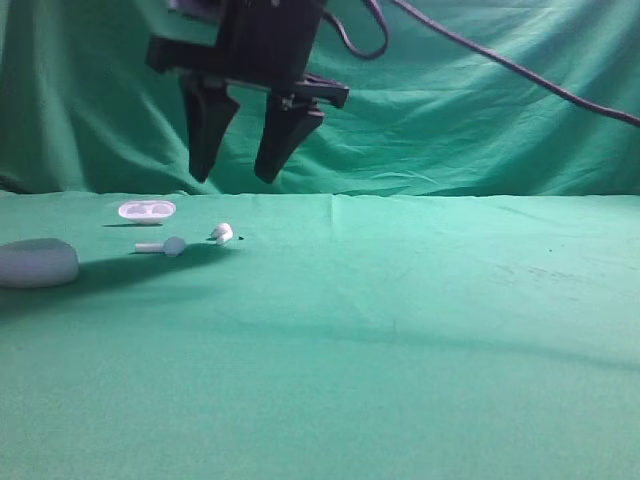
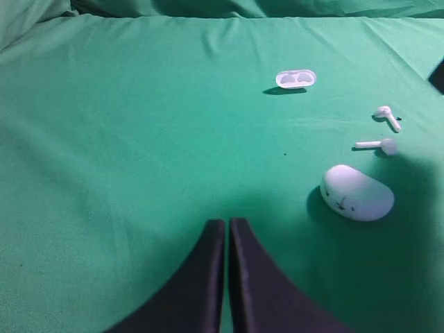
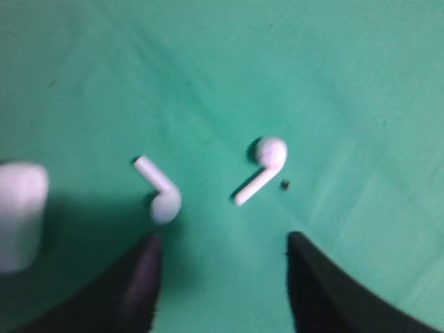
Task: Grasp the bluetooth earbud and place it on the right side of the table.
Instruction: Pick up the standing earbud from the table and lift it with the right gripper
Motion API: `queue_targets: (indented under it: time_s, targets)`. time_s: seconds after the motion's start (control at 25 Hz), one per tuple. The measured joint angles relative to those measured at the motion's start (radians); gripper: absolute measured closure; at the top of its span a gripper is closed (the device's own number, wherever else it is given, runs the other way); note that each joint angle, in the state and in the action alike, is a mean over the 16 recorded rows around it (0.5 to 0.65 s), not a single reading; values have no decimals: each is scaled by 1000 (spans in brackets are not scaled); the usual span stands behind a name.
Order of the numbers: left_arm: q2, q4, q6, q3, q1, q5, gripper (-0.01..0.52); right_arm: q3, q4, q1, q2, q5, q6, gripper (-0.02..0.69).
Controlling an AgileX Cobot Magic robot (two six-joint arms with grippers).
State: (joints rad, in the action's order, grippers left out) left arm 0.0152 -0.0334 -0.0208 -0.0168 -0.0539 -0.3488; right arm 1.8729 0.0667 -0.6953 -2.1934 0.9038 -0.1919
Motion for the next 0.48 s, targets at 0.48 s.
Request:
queue_targets:
  time_s: [0.48]
  targets:
    - [0, 0, 0, 0, 0, 0, 514, 150, -94, -16, -155, 0, 76, 233]
